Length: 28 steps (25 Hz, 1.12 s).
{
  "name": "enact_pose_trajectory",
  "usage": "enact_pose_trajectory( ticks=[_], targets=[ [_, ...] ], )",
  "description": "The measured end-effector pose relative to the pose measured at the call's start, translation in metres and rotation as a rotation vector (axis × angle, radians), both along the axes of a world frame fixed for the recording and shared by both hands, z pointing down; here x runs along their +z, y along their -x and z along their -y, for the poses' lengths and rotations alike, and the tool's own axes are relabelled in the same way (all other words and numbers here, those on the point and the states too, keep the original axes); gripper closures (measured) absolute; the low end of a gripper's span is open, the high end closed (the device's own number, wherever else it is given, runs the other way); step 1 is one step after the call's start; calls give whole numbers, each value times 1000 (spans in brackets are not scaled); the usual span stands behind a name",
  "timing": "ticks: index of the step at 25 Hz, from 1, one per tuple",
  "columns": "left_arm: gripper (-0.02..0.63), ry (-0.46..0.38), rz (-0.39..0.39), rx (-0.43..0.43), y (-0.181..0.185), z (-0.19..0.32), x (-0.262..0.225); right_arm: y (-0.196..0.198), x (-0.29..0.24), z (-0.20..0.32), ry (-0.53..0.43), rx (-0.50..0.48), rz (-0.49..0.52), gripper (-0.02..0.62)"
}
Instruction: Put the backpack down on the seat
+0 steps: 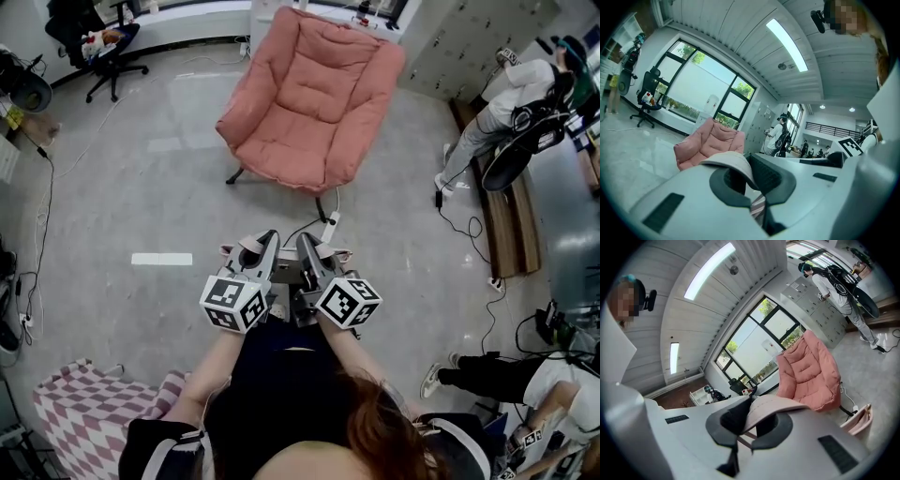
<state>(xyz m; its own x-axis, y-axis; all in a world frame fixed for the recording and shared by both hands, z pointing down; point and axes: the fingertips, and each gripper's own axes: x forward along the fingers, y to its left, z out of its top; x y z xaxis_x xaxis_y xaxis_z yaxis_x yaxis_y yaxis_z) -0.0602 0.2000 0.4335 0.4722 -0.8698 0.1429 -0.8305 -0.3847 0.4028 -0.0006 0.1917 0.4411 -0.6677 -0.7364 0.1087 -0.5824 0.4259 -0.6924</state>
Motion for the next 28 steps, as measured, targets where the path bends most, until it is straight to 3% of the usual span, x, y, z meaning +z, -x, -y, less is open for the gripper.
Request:
enact_pose_trajectory(
  ticks=[8,15,28],
  targets=[
    [589,-6,14,-43,7,26,-2,8,-2,28,-3,-45,-1,561],
    [589,7,42,-57,8,53,4,10,9,56,51,-65,28,561],
    [589,60,54,-108,13,132,16,18,16,143,74,-125,25,561]
  ],
)
